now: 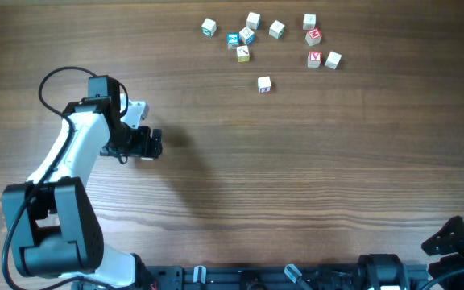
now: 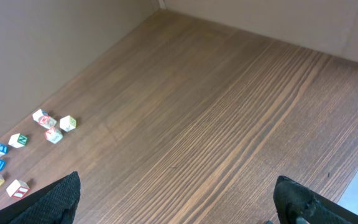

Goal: Form a tower

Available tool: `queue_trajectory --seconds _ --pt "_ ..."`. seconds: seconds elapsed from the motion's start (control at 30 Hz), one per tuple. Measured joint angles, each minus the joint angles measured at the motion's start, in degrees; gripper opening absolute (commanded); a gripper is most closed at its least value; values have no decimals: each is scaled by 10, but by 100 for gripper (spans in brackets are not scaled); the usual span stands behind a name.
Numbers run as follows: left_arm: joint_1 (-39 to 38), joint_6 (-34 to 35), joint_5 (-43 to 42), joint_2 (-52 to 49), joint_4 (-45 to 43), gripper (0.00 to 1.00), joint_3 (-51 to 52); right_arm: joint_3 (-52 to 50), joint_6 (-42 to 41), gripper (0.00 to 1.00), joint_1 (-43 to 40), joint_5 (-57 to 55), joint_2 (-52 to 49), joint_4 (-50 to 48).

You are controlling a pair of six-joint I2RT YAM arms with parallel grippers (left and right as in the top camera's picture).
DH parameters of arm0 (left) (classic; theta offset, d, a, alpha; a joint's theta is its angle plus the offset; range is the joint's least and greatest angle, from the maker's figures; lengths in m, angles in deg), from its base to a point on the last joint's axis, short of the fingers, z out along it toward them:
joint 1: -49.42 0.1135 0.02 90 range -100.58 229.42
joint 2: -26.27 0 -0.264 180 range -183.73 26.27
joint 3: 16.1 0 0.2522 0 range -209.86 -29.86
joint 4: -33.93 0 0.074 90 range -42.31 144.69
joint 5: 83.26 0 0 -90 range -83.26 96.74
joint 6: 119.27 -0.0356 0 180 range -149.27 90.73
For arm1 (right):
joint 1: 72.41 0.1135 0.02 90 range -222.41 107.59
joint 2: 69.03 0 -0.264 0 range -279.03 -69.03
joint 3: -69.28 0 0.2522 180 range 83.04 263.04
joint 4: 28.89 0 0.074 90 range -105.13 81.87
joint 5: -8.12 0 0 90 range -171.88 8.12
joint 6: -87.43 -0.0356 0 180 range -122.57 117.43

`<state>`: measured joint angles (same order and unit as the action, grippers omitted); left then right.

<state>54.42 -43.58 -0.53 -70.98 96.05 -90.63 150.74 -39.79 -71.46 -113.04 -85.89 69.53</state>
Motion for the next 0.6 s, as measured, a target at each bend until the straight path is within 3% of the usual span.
queue_trajectory --seconds 0.27,0.4,0.6 --pt "0 0 16 -5 -11 95 0 0 0 100 0 0 0 0" --pt "0 0 14 -11 -13 85 0 0 0 100 0 0 0 0" --pt "0 0 3 -26 -16 77 0 0 0 100 0 0 0 0"
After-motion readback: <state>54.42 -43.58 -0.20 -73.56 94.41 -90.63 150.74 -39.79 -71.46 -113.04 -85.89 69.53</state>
